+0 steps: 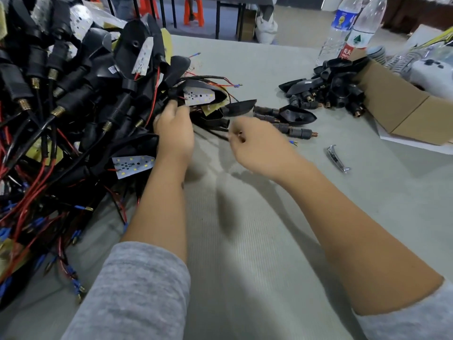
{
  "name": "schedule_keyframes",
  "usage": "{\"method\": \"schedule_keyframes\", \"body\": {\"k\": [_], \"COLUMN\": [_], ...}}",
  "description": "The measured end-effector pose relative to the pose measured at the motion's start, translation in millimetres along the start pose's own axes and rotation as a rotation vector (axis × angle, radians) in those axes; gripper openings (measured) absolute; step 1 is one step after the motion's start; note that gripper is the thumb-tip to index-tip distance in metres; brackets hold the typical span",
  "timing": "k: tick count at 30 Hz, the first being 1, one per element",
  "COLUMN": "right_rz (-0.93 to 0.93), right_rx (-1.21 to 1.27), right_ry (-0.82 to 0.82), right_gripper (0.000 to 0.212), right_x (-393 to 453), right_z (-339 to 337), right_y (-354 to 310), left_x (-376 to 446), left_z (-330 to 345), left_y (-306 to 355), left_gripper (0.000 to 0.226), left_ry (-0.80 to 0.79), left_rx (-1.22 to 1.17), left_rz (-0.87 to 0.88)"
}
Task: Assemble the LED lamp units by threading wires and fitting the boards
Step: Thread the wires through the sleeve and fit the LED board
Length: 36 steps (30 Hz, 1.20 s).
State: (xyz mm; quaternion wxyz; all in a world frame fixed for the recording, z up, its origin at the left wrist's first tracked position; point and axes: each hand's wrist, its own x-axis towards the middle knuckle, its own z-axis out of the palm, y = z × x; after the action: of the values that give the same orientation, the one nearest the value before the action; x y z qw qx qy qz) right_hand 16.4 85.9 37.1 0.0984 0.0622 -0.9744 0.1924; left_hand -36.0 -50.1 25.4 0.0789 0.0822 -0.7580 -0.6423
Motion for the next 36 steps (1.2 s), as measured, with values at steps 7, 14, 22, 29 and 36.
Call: {"method": "schedule_keyframes", "body": {"k": [7,14,22,29,36], "right_rz": [-0.071,0.151,0.220,0.071,-0.051], "right_rx": [0.088,0.043,-0.107,-0.226,-0.117], "right_ry": [0.025,0.198,0.337,0.466,0.392], "right_gripper": [0.025,0.024,0.022,0.024,0.025], "right_x": [0.2,5.8,8.2,3.2,-11.5], "right_z": [-10.3,-27.0,-10.5,-17.1,-9.6], "right_y": [-11.4,34.1,49.5,47.9,52.2], "left_x": [-6.1,5.3,18.2,16.1,38.1], "left_z": [-3.3,-6.8,-5.2,-4.9,-2.8], "left_y": [3.4,-7.8,-18.5,-16.4,-4.4], "left_gripper": [0.053,0.036,0.039,0.028,0.045], "left_ry": [0.000,0.004,0.020,0.169,0.205], "left_rx": [-0.203,0.075,0.617,0.471,0.752], "left_rz": [0.033,0.250,0.338,0.392,0.266]}}
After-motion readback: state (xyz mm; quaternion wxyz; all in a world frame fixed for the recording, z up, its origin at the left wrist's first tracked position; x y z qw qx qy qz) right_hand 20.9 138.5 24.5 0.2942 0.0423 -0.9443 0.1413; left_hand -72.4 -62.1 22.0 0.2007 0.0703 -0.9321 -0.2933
